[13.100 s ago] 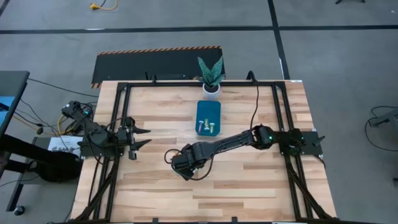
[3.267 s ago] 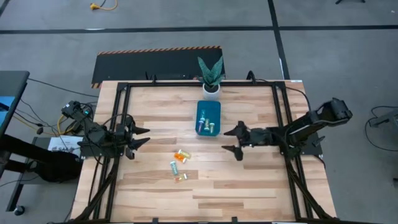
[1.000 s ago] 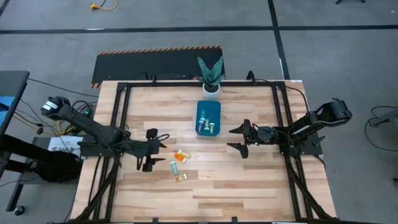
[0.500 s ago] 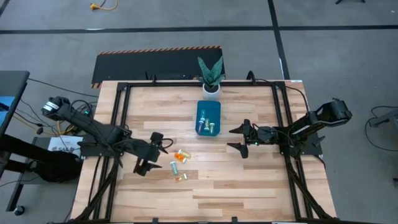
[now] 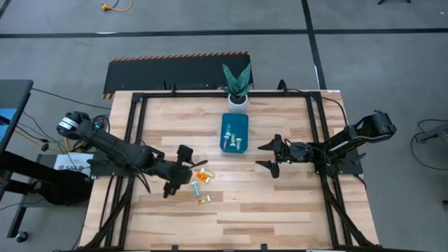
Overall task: Pick and place pill bottles into a basket
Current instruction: Put the blue pill bottle into the bin
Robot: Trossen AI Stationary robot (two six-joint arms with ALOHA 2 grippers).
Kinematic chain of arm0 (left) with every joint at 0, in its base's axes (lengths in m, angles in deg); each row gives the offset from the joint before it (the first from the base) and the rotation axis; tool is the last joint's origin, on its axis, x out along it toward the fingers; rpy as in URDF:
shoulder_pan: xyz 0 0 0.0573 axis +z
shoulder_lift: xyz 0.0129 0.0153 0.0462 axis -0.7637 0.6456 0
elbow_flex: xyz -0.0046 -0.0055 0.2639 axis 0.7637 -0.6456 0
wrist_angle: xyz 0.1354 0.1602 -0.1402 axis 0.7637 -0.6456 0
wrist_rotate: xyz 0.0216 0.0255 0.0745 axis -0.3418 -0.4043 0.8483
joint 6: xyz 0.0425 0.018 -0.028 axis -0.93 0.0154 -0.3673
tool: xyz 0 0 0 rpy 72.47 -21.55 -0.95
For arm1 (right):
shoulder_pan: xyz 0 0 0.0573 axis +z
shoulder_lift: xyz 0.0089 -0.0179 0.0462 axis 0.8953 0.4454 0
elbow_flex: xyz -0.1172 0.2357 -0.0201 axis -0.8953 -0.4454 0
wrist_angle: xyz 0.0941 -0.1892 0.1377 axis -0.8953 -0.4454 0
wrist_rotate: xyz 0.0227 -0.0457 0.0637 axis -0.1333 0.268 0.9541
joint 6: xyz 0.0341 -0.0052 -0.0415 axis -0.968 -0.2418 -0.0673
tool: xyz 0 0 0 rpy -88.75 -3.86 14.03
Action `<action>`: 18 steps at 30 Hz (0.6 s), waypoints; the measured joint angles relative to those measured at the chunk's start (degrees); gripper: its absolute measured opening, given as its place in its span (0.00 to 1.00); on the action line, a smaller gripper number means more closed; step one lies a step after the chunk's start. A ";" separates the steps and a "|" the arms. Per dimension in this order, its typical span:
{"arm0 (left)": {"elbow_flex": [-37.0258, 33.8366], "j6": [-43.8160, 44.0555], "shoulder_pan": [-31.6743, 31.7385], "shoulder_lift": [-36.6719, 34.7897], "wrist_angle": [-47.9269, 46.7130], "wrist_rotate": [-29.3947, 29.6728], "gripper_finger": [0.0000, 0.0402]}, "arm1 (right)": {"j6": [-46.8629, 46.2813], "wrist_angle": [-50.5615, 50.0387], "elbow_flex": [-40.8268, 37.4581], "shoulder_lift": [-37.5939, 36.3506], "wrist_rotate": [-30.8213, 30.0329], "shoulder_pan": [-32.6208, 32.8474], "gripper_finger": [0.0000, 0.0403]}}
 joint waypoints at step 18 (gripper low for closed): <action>0.48 9.52 -0.20 4.13 5.87 -6.70 0.73 | -0.63 -0.04 0.00 0.00 0.16 0.06 0.81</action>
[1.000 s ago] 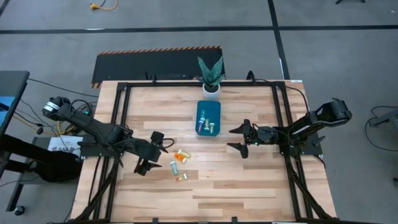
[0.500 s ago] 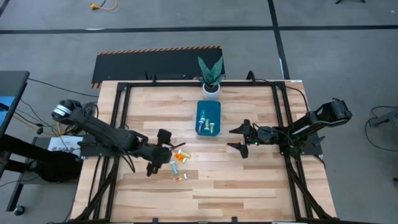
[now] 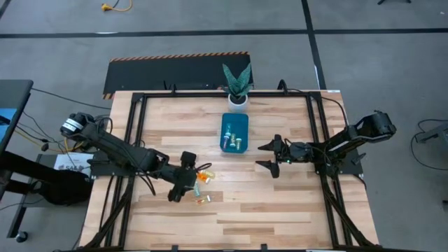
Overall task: Pick and place pill bottles into a basket
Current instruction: Put the blue pill bottle into the bin
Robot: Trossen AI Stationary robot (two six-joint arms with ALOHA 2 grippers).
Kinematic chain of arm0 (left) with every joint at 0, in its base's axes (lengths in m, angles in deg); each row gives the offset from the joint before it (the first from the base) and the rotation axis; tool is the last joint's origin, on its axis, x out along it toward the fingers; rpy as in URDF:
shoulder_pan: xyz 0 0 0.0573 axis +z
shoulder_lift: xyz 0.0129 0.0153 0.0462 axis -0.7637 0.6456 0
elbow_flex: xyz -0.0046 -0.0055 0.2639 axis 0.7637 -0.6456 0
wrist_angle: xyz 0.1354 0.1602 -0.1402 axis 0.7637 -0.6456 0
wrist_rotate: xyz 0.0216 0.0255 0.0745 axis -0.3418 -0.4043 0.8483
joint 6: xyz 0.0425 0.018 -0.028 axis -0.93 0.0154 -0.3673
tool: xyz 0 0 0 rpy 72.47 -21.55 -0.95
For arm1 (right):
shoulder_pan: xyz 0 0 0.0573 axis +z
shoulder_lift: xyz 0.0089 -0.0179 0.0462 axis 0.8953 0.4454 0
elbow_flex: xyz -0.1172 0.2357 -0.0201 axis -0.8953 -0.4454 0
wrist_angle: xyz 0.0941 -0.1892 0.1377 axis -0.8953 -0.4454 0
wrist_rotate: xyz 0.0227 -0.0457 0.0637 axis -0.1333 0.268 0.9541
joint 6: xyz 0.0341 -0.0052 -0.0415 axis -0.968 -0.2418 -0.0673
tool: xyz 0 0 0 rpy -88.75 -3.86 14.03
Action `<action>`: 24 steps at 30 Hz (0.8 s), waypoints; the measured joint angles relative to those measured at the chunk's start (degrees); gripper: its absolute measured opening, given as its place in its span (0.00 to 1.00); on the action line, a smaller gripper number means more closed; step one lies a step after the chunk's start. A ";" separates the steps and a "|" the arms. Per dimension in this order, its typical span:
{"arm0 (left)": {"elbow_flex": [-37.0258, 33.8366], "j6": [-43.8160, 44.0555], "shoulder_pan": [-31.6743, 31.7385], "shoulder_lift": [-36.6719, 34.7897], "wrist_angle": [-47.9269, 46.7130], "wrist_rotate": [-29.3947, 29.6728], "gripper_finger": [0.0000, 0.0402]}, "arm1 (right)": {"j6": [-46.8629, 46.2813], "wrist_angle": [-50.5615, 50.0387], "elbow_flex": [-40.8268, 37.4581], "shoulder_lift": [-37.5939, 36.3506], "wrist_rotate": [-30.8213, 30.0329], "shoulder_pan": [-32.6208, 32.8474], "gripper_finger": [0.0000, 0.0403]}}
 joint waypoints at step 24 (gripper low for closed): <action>-0.02 2.45 0.31 0.15 -1.50 -3.31 0.73 | -0.97 -0.03 0.00 0.00 0.02 0.00 0.81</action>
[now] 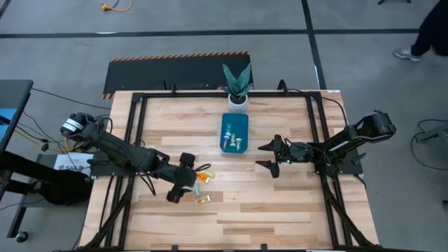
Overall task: Pick and place pill bottles into a basket
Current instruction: Put the blue pill bottle into the bin
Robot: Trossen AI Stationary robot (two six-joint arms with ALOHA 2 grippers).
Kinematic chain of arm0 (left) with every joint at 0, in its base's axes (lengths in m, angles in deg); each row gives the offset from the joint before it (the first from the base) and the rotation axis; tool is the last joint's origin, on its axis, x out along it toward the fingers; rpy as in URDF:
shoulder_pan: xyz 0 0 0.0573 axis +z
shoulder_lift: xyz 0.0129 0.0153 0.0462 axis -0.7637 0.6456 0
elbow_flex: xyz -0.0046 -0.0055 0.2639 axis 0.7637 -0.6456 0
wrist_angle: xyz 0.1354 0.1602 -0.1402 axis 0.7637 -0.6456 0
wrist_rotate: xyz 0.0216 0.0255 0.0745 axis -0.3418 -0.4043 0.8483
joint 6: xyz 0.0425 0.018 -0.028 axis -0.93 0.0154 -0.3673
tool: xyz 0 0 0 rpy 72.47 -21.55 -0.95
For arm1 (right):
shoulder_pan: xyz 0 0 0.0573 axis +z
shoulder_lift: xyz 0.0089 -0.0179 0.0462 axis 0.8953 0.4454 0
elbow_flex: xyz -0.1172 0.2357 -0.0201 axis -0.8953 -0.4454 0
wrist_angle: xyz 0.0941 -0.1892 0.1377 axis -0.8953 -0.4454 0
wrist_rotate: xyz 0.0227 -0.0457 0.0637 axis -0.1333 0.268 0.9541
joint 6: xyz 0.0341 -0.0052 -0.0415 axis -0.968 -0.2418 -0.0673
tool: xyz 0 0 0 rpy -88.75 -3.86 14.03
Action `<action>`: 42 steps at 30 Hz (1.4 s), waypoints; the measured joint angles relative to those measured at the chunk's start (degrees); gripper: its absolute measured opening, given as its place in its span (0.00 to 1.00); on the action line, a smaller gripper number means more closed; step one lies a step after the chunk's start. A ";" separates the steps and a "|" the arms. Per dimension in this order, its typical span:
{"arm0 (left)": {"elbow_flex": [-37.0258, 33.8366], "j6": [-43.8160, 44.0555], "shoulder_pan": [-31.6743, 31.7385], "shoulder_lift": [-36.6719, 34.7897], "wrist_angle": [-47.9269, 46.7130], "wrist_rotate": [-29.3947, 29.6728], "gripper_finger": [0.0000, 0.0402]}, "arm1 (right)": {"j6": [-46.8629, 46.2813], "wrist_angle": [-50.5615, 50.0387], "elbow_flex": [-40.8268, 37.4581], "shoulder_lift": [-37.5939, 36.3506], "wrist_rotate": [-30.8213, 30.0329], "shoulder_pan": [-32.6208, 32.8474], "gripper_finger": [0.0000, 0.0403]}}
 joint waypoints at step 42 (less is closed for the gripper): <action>12.25 33.45 0.79 16.55 -7.15 -7.62 0.73 | 0.22 0.42 0.13 0.00 -0.02 0.00 0.81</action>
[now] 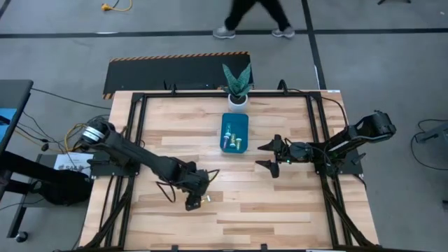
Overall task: Pick and place pill bottles into a basket
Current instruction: Put the blue pill bottle into the bin
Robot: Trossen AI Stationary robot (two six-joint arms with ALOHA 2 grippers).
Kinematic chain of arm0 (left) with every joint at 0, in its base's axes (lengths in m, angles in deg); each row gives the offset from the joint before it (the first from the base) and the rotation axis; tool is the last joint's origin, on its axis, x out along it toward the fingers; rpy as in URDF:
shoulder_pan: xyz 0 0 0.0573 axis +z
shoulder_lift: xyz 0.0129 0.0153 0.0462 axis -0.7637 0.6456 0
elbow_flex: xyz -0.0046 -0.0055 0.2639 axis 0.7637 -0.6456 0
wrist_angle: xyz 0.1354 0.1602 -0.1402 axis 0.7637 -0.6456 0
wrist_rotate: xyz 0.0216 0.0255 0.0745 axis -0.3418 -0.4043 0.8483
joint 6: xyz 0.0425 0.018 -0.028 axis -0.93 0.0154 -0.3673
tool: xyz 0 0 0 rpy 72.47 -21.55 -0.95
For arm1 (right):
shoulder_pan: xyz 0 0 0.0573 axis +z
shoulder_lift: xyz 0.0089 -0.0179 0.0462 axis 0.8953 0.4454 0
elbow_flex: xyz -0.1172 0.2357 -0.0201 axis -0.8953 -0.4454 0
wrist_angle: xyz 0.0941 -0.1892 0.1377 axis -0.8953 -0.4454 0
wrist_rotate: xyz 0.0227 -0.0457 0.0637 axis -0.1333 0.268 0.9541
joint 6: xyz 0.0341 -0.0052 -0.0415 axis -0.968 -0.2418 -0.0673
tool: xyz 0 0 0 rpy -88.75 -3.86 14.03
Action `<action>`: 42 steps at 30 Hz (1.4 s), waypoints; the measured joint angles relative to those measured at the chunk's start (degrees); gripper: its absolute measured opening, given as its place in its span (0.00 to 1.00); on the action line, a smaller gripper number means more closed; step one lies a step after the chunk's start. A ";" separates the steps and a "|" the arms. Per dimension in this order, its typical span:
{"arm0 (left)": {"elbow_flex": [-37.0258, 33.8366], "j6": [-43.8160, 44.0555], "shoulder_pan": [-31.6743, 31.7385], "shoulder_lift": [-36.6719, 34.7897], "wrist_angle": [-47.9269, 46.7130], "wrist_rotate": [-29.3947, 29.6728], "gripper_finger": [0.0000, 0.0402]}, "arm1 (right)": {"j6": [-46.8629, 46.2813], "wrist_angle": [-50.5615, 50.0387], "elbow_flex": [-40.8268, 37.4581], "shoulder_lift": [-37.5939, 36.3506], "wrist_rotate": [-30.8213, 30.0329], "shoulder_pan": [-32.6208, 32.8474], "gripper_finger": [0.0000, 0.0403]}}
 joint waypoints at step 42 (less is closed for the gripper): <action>5.54 20.82 0.00 3.71 -11.12 6.56 0.73 | 11.85 0.00 0.11 0.00 22.32 -0.02 0.81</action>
